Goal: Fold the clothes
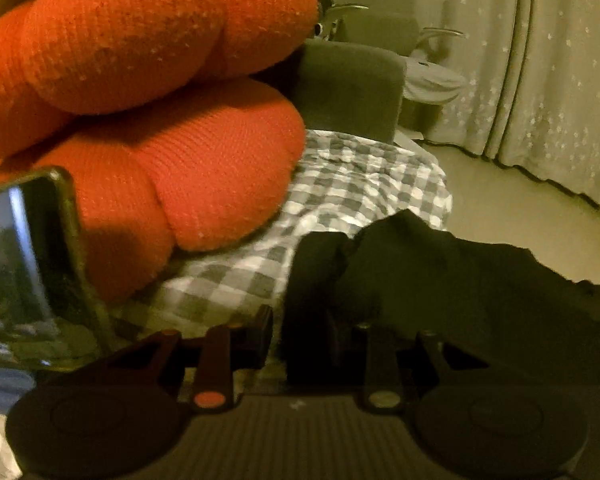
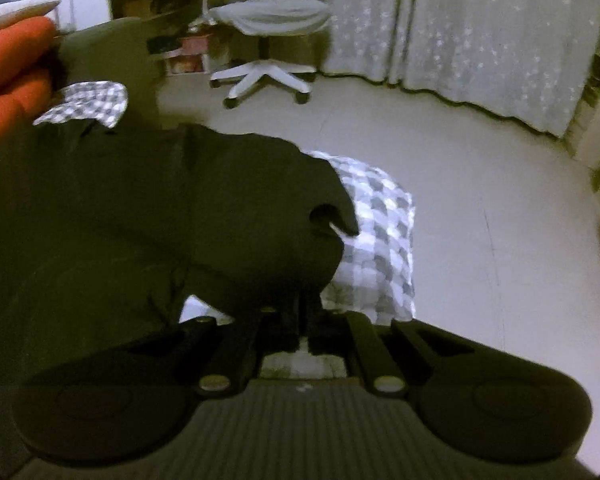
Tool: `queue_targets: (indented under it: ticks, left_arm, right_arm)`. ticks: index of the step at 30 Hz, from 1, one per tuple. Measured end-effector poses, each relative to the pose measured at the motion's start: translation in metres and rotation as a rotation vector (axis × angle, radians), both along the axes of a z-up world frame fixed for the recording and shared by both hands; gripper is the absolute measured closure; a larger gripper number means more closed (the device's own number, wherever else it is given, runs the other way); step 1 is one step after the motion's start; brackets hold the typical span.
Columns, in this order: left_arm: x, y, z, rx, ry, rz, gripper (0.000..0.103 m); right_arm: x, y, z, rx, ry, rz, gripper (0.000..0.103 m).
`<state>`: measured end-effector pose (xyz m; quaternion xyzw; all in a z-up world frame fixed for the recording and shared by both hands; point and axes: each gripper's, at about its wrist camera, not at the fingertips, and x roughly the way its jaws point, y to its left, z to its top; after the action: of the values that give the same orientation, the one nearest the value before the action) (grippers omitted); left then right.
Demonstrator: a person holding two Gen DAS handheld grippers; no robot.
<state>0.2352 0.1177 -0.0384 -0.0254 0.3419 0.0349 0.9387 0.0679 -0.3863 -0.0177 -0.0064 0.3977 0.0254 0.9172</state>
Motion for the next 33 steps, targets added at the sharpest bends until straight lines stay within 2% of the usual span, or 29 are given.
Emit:
queue_targets:
  ticks: [2, 4, 5, 6, 10, 12, 17, 19, 20, 21, 22, 25, 27, 29, 31, 33]
  left_arm:
    - [-0.002, 0.006, 0.006, -0.028, -0.014, 0.007, 0.074]
    - [-0.002, 0.007, 0.011, -0.051, -0.028, -0.009, 0.072]
    - [-0.001, 0.007, 0.013, -0.063, -0.034, -0.018, 0.068]
    - [0.0, 0.006, 0.015, -0.07, -0.04, -0.03, 0.063]
    - [0.013, -0.007, 0.025, -0.067, -0.057, -0.099, 0.058]
    - [0.024, -0.018, 0.027, -0.047, -0.05, -0.146, 0.051]
    - [0.056, -0.049, 0.015, 0.021, -0.003, -0.267, 0.04]
    - [0.064, -0.057, 0.003, 0.062, 0.016, -0.274, 0.039]
    - [0.068, -0.061, -0.004, 0.087, 0.034, -0.278, 0.05]
    - [0.07, -0.064, -0.009, 0.111, 0.039, -0.28, 0.091]
    - [0.071, -0.065, -0.011, 0.115, 0.043, -0.286, 0.099]
    - [0.072, -0.064, -0.006, 0.108, 0.025, -0.272, 0.1]
    - [0.071, -0.059, 0.003, 0.059, -0.017, -0.241, 0.1]
    - [0.068, -0.059, 0.006, 0.052, -0.05, -0.234, 0.1]
    - [0.07, -0.068, -0.002, 0.128, -0.034, -0.234, 0.099]
    - [0.071, -0.07, -0.011, 0.14, -0.024, -0.223, 0.099]
  right_arm:
    - [0.0, -0.007, 0.011, 0.049, -0.031, 0.016, 0.094]
    - [0.006, -0.014, 0.024, 0.06, -0.101, -0.003, 0.077]
    - [0.013, -0.018, 0.028, 0.065, -0.122, -0.019, 0.055]
    - [0.022, -0.021, 0.03, 0.074, -0.135, -0.033, 0.051]
    - [0.064, -0.018, 0.035, 0.081, -0.163, -0.076, 0.051]
    - [0.083, -0.012, 0.037, 0.095, -0.176, -0.044, 0.051]
    - [0.133, 0.017, 0.008, -0.034, -0.057, 0.053, 0.053]
    - [0.142, 0.023, -0.006, -0.059, -0.014, 0.065, 0.078]
    - [0.145, 0.026, -0.012, -0.081, 0.006, 0.072, 0.103]
    - [0.144, 0.03, -0.013, -0.117, 0.001, 0.083, 0.102]
    - [0.144, 0.034, -0.015, -0.152, -0.005, 0.095, 0.102]
    - [0.145, 0.041, -0.011, -0.274, -0.059, 0.09, 0.103]
    - [0.141, 0.039, 0.001, -0.304, -0.145, 0.046, 0.103]
    - [0.137, 0.041, 0.007, -0.328, -0.209, 0.022, 0.103]
    - [0.137, 0.046, -0.004, -0.371, -0.195, 0.036, 0.103]
    - [0.145, 0.048, -0.024, -0.414, -0.142, 0.025, 0.103]
